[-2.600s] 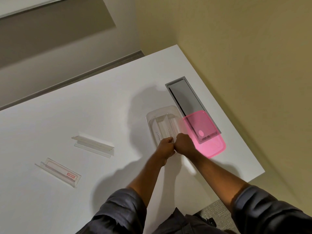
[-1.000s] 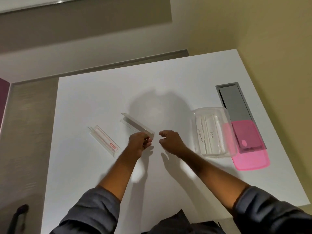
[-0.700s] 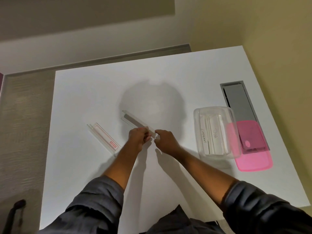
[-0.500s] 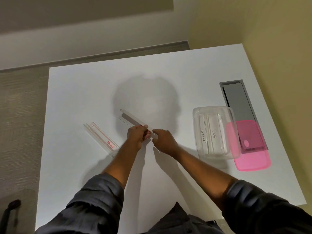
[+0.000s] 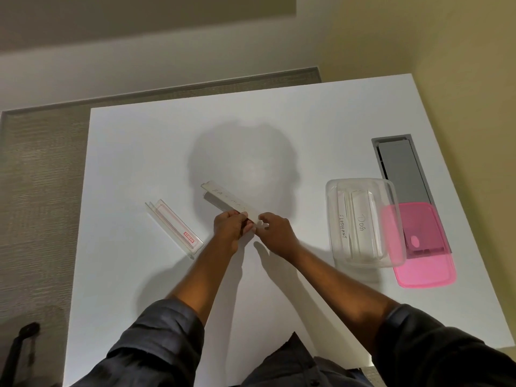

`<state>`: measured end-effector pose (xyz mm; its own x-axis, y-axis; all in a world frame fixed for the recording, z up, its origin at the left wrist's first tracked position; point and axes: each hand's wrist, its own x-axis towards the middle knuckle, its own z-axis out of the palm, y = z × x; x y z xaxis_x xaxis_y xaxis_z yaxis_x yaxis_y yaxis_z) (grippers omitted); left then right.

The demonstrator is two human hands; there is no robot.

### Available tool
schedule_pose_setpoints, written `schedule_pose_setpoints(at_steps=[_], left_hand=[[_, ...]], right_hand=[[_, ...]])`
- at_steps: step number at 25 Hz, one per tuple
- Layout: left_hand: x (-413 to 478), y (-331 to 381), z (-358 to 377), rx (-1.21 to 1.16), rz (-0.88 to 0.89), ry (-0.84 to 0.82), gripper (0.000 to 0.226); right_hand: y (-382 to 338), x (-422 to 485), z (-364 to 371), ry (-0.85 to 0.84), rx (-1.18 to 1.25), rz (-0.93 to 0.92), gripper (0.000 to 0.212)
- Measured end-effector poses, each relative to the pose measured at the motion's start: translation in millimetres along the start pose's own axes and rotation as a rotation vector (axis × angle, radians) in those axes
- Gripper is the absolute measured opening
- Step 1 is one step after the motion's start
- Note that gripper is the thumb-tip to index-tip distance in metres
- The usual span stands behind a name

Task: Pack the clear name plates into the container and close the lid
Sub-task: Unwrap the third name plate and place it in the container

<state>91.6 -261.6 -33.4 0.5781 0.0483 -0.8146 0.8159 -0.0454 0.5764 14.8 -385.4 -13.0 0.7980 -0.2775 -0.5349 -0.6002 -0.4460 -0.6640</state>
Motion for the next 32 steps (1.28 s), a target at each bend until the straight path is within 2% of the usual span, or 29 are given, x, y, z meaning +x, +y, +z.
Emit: schedule_pose_setpoints(at_steps=[8,17,24,29,32], left_hand=[[-14,-13,-8,-0.029,-0.038,-0.011,0.014],[-35,-28,-11,-0.102,-0.022,-0.14,0.017],[-49,-34,-10,-0.037,-0.019,-0.212,0.017],[-54,-25,-10,-0.077,-0.018,-0.218,0.015],[-51,-16,-15,-0.123,-0.005,-0.186,0.023]], right_hand=[[-1,-11,-5,0.023,0.084,-0.011,0.046],[9,-19,-14,0.044,0.104,-0.008,0.056],[17,-26,-30,0.018,-0.013,-0.094,0.042],[28,-35,-45,0.022,-0.03,-0.104,0.045],[38,-40,-55,0.026,-0.051,-0.095,0.048]])
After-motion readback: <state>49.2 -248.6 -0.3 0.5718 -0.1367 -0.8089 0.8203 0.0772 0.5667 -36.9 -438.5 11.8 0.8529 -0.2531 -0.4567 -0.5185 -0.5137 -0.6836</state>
